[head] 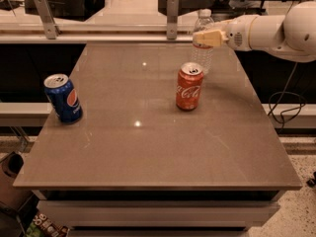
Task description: Move water bottle near pepsi can
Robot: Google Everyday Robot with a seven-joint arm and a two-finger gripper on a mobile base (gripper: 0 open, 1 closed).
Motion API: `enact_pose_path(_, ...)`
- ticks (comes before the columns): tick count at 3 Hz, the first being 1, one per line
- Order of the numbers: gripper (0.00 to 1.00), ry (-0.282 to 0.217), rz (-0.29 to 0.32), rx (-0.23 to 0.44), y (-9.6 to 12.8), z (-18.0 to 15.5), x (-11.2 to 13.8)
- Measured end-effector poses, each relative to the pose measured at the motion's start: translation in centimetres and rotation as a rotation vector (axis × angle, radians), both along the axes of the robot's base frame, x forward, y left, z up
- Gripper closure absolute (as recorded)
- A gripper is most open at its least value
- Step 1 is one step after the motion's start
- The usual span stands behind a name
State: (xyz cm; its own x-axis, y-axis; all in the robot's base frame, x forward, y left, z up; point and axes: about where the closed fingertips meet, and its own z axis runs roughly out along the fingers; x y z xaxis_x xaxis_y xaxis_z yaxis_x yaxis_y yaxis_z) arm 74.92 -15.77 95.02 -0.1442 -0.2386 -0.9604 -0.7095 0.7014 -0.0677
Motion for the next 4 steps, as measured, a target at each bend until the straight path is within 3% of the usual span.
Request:
enact_pose_path(2, 1.00, -0.021, 0.048, -0.012, 1.0, 4.5, -0.9)
enact_pose_path(4, 1.00, -0.056, 0.112, -0.026, 3.8, 8.0, -4.1)
